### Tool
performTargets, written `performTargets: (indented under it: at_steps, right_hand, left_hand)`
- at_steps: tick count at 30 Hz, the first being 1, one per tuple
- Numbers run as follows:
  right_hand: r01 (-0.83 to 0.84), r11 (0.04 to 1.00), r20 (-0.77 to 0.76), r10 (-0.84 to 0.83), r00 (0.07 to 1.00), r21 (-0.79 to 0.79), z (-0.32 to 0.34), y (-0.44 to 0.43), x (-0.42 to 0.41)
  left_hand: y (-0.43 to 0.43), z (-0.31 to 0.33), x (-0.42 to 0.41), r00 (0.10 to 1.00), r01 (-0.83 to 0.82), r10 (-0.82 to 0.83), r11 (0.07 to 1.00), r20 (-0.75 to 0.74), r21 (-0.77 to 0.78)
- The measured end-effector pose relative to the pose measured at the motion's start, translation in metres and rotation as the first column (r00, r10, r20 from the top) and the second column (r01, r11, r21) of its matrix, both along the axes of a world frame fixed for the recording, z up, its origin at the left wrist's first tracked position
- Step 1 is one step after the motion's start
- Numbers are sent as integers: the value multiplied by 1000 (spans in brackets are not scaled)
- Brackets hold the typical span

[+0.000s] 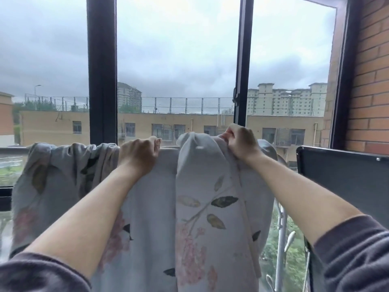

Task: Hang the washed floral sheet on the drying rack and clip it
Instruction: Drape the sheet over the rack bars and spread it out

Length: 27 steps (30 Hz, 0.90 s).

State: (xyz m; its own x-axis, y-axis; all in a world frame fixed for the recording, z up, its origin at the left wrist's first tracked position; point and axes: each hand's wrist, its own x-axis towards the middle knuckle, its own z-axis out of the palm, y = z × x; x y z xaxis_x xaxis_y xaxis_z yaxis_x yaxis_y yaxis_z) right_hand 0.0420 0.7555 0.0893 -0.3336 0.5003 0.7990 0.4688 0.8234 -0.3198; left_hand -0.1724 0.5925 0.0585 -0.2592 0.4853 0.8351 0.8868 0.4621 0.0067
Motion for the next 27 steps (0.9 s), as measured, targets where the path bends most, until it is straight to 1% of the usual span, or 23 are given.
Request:
performTargets:
  at_steps: [2,4,6,9,11,13,15,16,17,19,20,22,23,25,27]
  right_hand:
    - [96,994,-21,-97,995,-46,3,18,24]
    - [180,979,2,-181,984,-91,1,30,43]
    - [246,961,94,-235,967,-128,-1,34,50]
    - [311,944,262,-274,925,-111,6,31,52]
    - [286,953,301,-245,922,-102,11,29,49]
    - [220,970,274,-185,944,-105,13,27,43]
    - [90,976,223,-44,974,-198,13,25,34]
    - [31,966,224,29,974,-257,14,22,31]
    - [-12,959,251,87,964,-284,15,19,26]
    - [-39,975,328,111,938,-217,15,16,19]
    - [-45,983,333,103,937,-176,13,14,15]
    - [-73,989,267,106,958,-130,11,13,8]
    - [-90,986,208,118,971,-138,10,13,7]
    - [-115,975,61,128,990,-190,9,18,11]
    - [-123,964,-62,111,992,-237,9,24,20]
  left_hand:
    - [-1,-1,-3,1000,1,-1,1000,8,10]
    - [2,-1,1,1000,11,-11,1000,7,5]
    - [6,0,8,1000,29,-29,999,3,-12]
    - [5,0,12,998,66,-67,996,-6,-60]
    - [1,0,10,995,103,-102,991,17,-90]
    - [0,-1,13,988,153,-151,986,29,-71]
    - [4,-1,22,982,186,-184,982,43,-45]
    - [7,-2,27,977,209,-206,977,62,-36]
    - [11,-1,33,969,235,-233,972,81,-25]
    - [24,3,49,951,289,-285,957,121,-15]
    - [30,4,58,946,302,-296,953,130,-28]
    - [42,6,75,945,309,-301,950,132,-43]
    - [46,5,81,942,310,-304,950,145,-23]
    - [50,3,86,913,352,-358,934,194,69]
    - [50,1,85,862,424,-454,890,226,171]
